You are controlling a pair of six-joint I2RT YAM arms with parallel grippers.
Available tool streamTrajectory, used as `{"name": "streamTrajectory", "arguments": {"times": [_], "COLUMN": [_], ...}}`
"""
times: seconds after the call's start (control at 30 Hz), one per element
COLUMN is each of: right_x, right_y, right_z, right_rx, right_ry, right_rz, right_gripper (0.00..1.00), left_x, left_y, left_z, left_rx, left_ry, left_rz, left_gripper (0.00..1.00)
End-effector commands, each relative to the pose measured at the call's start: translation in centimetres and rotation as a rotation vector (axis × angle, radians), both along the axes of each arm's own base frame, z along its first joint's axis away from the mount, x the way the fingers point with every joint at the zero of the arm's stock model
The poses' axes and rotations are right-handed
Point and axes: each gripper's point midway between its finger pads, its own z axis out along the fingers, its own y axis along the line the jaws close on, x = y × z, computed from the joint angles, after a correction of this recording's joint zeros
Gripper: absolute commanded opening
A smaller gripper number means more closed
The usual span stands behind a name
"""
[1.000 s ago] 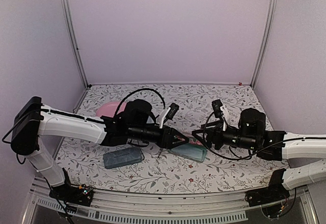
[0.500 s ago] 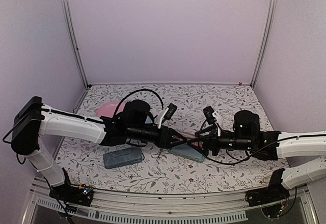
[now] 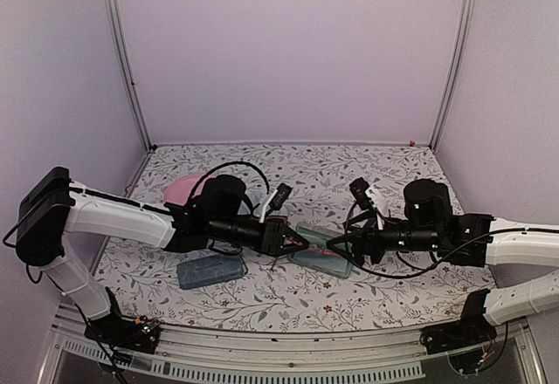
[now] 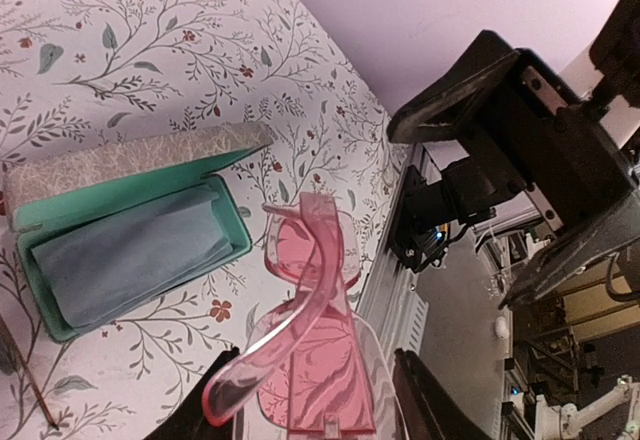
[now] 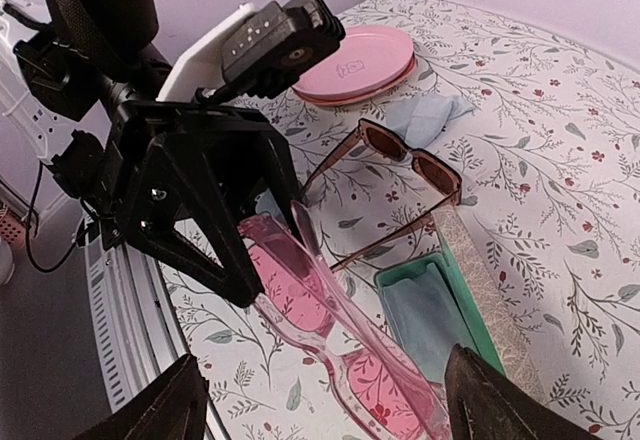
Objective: Organize the sunglasses
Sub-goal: Pass from the right arm to the left, then pass from the left arm to the right
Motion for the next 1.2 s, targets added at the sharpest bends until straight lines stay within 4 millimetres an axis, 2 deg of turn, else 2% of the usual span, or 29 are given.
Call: {"name": "streamTrajectory", "arguments": {"times": [0.0,0.2,0.37,0.53,0.73,0.97,1.17], "right_x": [-0.5,-0.8,-2.0,-2.5,-1.6,-0.5,-0.6], "right_y": [-0.5,-0.3,0.5,1.5,2.8,4.3,5.0], "right_z": [-1.3,-2.7,-4.0,-5.5,-6.5,-6.0,-6.5], "right_rx": [-0.102,-0.172,-0.194,-0.251,-0.310,-0.345,-0.389], "right_ry": [0.005,0.017,0.044,0.053,0.032,-0.010,-0.028], "right_rz": [0.023,0.040,0.104,0.143,0.139,0.141,0.156], "right_gripper": [0.86,0.86,0.86,0.83,0.78,0.65,0.51], "left_x": [-0.1,-0.5,-0.6,-0.9,-1.2,-1.4,-1.6], "left_y": [0.7,1.8,2.8,3.0,2.8,2.7,2.6], "left_z": [2.1,1.3,1.1,1.0,0.7,0.1,-0.4], "left_rx": [-0.071,-0.088,-0.118,-0.135,-0.141,-0.128,-0.119], "left_ry": [0.025,0.123,0.192,0.242,0.283,0.307,0.322], "left_rz": [-0.014,-0.037,-0.040,-0.061,-0.079,-0.095,-0.106], "left_gripper": [0.00,0.00,0.00,0.00,0.00,0.00,0.00]}}
